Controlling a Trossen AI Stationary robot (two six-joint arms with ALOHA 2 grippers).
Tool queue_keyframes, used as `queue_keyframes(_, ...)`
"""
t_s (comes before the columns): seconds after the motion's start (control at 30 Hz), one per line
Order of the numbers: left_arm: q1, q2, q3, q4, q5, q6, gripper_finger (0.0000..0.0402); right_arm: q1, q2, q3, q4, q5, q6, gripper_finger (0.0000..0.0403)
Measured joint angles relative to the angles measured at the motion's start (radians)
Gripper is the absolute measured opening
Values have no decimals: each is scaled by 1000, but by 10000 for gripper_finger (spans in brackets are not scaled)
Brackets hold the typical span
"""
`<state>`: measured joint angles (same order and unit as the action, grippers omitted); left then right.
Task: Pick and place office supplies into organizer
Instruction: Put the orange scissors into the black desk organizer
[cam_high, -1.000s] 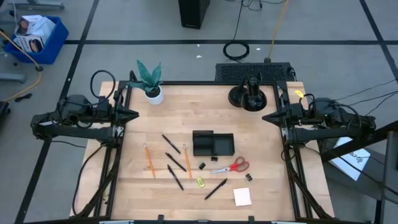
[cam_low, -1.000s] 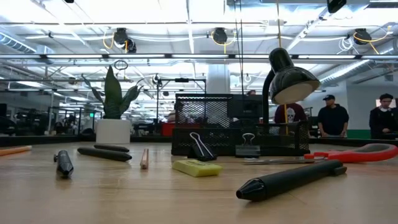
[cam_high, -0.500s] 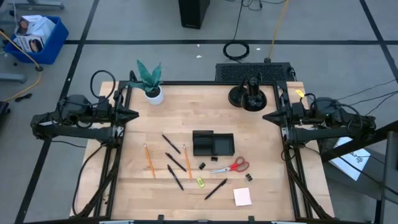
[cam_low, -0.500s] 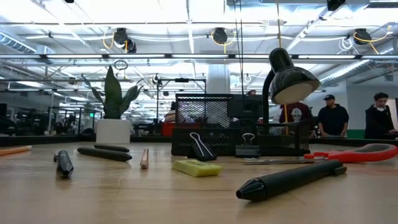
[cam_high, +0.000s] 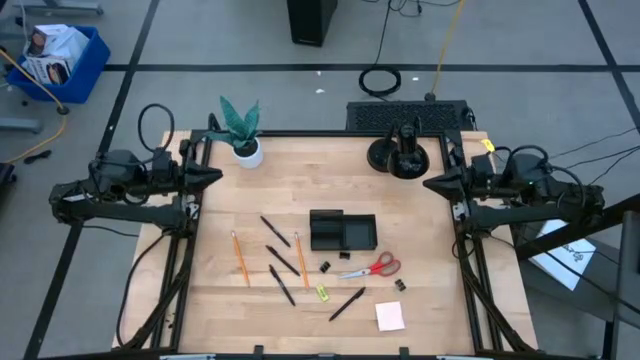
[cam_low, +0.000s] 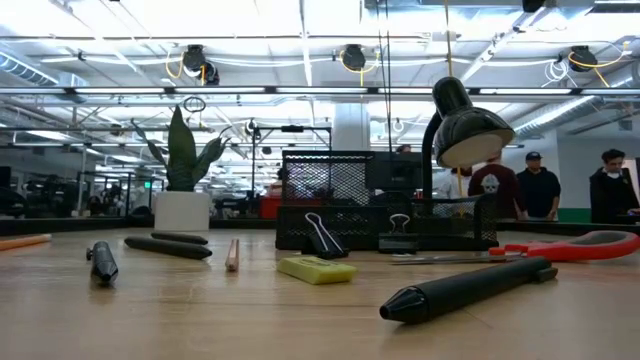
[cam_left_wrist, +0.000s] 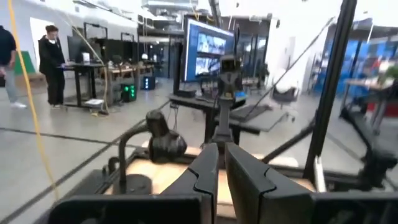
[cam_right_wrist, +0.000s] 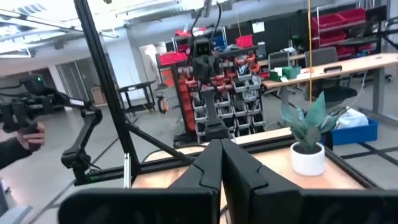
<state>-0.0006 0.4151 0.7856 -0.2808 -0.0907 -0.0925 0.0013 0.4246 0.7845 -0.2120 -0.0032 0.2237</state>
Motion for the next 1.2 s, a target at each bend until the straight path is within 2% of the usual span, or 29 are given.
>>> queue_keyframes(0.1,0,22,0,-1,3,-48,37,0,11,-19,45,3,-8,0)
queue_keyframes(0.3,-1,51,-1,-115,16,-150,37,0,22,-104,171,2,-1,0)
queue_keyframes(0.4,-1,62,-1,-126,48,-151,37,0,27,-155,214,2,0,0)
queue_keyframes(0.53,-1,63,-1,-154,99,-81,37,2,43,-216,332,-2,34,0)
queue_keyframes(0.63,-1,63,-1,-170,146,-47,37,16,66,-266,565,-45,72,0)
queue_keyframes(0.73,-3,60,-1,-226,257,-20,37,48,111,-303,916,-126,82,0)
queue_keyframes(0.8,-10,49,-1,-263,317,-18,37,83,136,-306,1092,-202,39,0)
queue_keyframes(0.87,-25,32,-1,-263,334,-22,37,128,150,-305,1185,-257,-42,0)
queue_keyframes(0.93,-36,6,-1,-264,333,-33,37,169,157,-305,1189,-247,-83,0)
queue_keyframes(1.03,-45,-56,-1,-300,325,-44,37,220,170,-305,1068,-158,-57,0)
queue_keyframes(1.2,-47,-226,-2,-480,271,-161,37,289,185,-306,874,-24,-3,0)
